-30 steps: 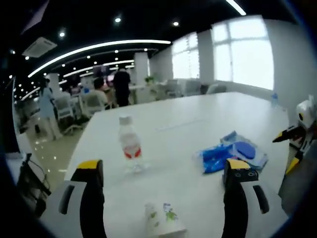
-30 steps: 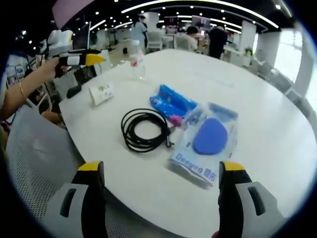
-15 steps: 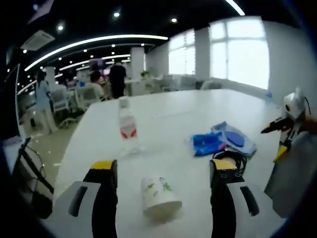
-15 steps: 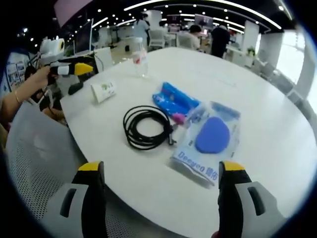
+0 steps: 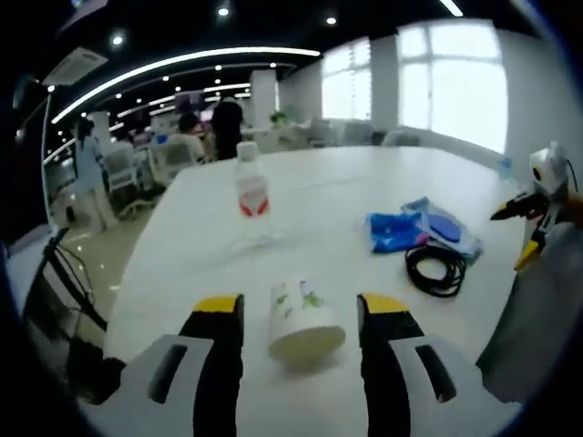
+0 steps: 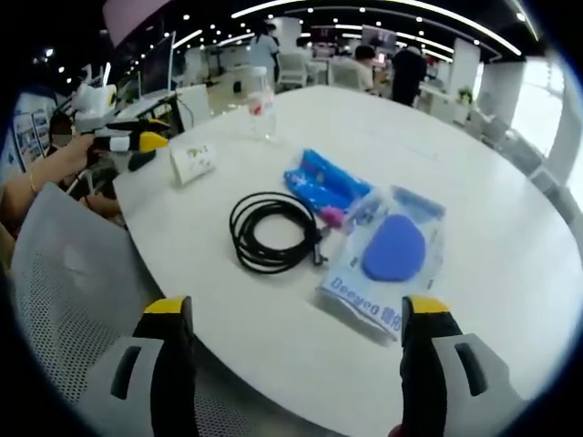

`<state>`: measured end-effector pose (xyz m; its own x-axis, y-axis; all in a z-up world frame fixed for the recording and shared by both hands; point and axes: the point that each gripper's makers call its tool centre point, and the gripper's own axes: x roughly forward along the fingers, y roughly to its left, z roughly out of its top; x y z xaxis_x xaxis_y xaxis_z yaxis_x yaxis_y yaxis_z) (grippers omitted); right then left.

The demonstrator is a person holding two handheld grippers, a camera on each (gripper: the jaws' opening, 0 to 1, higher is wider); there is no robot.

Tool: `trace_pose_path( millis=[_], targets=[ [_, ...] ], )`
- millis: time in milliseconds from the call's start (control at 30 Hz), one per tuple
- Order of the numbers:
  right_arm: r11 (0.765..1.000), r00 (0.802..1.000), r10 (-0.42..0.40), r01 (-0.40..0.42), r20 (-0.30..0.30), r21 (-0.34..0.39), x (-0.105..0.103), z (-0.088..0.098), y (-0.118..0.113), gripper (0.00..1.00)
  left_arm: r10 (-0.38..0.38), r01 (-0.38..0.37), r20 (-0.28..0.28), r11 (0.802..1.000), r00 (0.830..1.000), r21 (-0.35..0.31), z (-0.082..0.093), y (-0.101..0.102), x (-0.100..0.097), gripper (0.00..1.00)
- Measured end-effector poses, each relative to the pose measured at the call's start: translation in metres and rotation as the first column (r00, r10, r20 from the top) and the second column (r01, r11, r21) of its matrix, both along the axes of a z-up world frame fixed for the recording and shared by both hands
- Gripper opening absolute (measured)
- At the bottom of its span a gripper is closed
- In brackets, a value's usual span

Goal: Arrange the tabletop items into an orderly group along one side of the table until the central work area is clear of visible clutter.

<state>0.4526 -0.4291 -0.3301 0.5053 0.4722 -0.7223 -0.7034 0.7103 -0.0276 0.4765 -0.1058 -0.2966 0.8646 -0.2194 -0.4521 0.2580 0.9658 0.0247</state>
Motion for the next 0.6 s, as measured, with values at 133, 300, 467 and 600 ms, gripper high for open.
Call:
trace_pose_path(
  millis=[133, 300, 467, 600],
  targets=[
    [1.000, 1.000, 0.002, -0.002, -0.002, 0.002, 0.000, 0.000, 0.001, 0.94, 0.003, 0.000, -0.047, 0.998, 0.999, 0.065, -0.016, 0.007, -0.005, 0.45],
    [1.000, 1.000, 0.011, -0.011, -0.003, 0.003, -0.001, 0.000, 0.002, 0.94, 0.036, -0.034, -0.063, 0.999, 0.997, 0.035, -0.029, 0.017, -0.007, 0.39],
    [1.000, 1.000, 0.031, -0.031, 0.001, 0.005, -0.003, 0.000, 0.006, 0.94, 0.047, -0.044, -0.093, 0.998, 0.995, 0.042, -0.041, 0.022, -0.008, 0.37],
    [0.999, 0.999, 0.043, -0.043, 0.004, 0.030, -0.004, 0.003, 0.011, 0.94, 0.040, -0.034, -0.114, 0.998, 0.993, 0.060, -0.049, 0.021, -0.005, 0.35]
  ],
)
